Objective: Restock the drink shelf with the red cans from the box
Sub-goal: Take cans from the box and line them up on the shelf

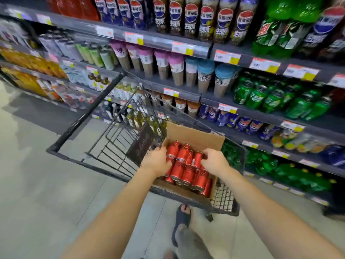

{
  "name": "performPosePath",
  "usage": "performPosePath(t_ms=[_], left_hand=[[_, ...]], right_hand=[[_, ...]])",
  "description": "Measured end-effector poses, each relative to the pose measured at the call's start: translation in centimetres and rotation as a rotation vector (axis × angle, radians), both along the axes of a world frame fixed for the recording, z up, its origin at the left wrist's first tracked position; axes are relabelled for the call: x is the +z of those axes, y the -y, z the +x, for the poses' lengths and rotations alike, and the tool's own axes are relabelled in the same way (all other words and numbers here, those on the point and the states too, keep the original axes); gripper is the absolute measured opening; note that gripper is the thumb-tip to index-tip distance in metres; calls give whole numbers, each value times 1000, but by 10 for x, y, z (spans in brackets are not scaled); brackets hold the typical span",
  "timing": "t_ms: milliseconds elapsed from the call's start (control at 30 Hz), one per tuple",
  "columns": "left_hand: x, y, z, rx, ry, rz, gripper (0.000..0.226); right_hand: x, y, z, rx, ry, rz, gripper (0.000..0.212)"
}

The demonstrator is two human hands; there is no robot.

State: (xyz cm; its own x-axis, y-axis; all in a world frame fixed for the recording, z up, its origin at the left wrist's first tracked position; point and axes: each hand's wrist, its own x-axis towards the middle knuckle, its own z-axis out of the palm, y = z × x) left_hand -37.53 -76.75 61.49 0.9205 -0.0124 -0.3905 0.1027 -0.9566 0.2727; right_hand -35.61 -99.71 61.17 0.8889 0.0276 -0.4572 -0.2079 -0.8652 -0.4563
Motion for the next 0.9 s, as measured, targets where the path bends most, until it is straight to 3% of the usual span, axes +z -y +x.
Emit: performPosePath(t_ms=[267,400,500,833,900], left_hand=[[-94,38,60,-145,-257,20,47],[-147,58,78,-82,-402,-73,51],[-182,68,84,-9,-499,-157,39],[-280,98,83,177,-524,-262,50],[-293,103,79,201,-490,-263,64]], right_hand=[[-120,21,60,-233,-235,25,32],[-171,29,64,-386,-345,62,33],[-196,31,63,-454,-408,89,29],[-278,19,56,-620,-520,80,61],[-290,15,52,-678,-522,69,75]])
